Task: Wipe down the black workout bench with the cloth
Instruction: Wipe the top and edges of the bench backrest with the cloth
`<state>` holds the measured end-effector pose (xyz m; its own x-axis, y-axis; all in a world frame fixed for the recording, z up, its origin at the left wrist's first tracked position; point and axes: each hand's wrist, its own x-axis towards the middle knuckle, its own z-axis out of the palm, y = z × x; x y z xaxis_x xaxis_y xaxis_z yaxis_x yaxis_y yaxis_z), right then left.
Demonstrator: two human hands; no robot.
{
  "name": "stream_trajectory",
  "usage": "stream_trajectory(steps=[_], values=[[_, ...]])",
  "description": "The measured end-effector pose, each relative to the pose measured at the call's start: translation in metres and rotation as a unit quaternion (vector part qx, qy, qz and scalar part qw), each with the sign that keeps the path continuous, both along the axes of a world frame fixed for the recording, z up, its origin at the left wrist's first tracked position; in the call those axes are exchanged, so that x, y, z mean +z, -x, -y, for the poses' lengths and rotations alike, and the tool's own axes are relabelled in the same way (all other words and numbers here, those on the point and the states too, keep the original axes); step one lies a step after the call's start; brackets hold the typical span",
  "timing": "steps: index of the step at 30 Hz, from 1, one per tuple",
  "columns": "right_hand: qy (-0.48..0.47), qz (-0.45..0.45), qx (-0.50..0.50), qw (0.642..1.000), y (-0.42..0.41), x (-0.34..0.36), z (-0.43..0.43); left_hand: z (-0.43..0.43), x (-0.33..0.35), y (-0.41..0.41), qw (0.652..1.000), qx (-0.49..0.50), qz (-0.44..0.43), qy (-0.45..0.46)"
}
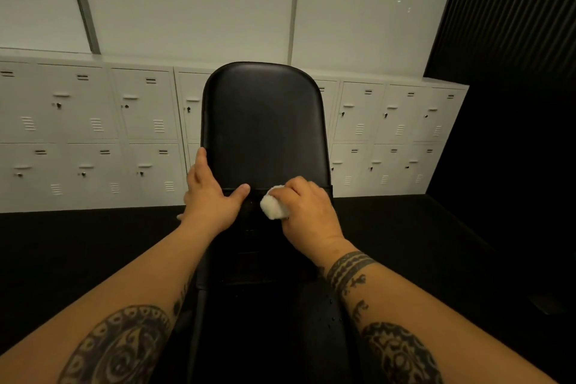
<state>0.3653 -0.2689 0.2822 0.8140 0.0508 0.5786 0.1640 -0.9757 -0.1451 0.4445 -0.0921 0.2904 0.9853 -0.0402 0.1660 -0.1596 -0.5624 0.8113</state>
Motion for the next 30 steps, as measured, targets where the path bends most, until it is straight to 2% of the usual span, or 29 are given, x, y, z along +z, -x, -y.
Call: stream_trajectory(steps=[2,4,6,8,9,11,13,19,23,27,30], values=[[-0.064,0.025,-0.05,0.996,0.005,-0.007,0.019,0.005,0.002,0.003,0.999,0.024,-0.016,-0.032],[-0.167,0.032,-0.098,0.98,0.01,-0.004,0.03,0.011,0.007,0.006,0.997,0.053,-0.04,-0.047],[-0.289,0.049,-0.147,0.945,0.01,0.005,0.032,0.019,0.012,0.01,0.994,0.074,-0.068,-0.04],[-0.35,0.085,-0.149,0.921,0.009,0.011,0.027,0.022,0.015,0.013,0.992,0.084,-0.089,-0.03],[-0.331,0.088,-0.129,0.931,0.009,0.011,0.023,0.022,0.015,0.012,0.992,0.085,-0.09,-0.029],[-0.224,0.057,-0.096,0.968,0.012,-0.002,0.017,0.022,0.013,0.011,0.993,0.085,-0.077,-0.031],[-0.167,0.034,-0.093,0.981,0.018,-0.015,0.021,0.02,0.008,0.009,0.994,0.079,-0.067,-0.024],[-0.238,-0.055,-0.124,0.962,0.032,-0.008,0.045,0.018,0.007,0.016,0.996,0.055,-0.053,-0.045],[-0.271,-0.014,-0.104,0.957,0.021,0.022,0.039,0.019,0.005,0.016,0.996,0.059,-0.044,-0.054],[-0.118,-0.034,-0.073,0.99,0.035,-0.008,0.02,0.018,0.004,0.017,0.996,0.064,-0.037,-0.057],[-0.112,0.003,-0.068,0.991,0.051,-0.036,0.033,0.019,0.004,0.017,0.996,0.065,-0.034,-0.057]])
